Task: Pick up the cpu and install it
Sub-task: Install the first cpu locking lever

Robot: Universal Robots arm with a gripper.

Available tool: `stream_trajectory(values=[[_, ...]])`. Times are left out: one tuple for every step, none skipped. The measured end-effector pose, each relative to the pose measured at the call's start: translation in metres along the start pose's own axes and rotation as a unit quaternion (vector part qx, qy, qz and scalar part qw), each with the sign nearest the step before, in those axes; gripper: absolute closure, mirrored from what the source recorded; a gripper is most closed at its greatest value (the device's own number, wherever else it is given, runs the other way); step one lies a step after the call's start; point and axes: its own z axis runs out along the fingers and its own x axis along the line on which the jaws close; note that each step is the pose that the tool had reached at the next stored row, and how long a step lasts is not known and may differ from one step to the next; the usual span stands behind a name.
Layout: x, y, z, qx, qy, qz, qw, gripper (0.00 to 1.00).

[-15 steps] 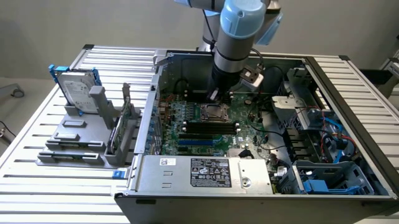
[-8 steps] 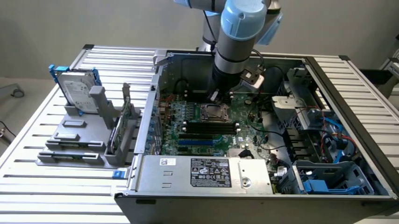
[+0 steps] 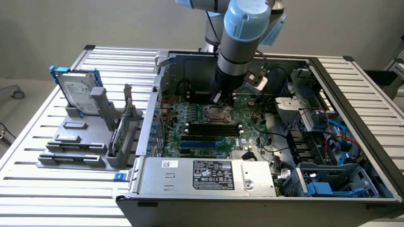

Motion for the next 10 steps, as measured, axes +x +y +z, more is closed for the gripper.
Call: stream_trajectory(values=[[0.0,0.0,-0.0001,0.0001,0.0,0.0,1.0,0.89],[0.0,-0.0001,-0.0004,0.0001,-0.0002,0.0,1.0,0.89],[0.0,-0.0002,-0.0012,0.0002,-0.0003,0.0,1.0,0.89],[0.0,-0.0004,-0.0024,0.0006,-0.0005,0.0,1.0,0.89],[0.001,-0.0006,-0.0039,0.001,-0.0008,0.0,1.0,0.89],[0.001,-0.0008,-0.0059,0.0017,-0.0012,0.001,1.0,0.89],[0.002,-0.0011,-0.008,0.0023,-0.0016,0.001,1.0,0.89],[0.002,-0.0015,-0.0102,0.0026,-0.0018,0.001,1.0,0.89],[0.002,-0.0019,-0.0121,0.0027,-0.0018,0.001,1.0,0.89],[0.002,-0.0024,-0.0138,0.0028,-0.0019,0.001,1.0,0.89]])
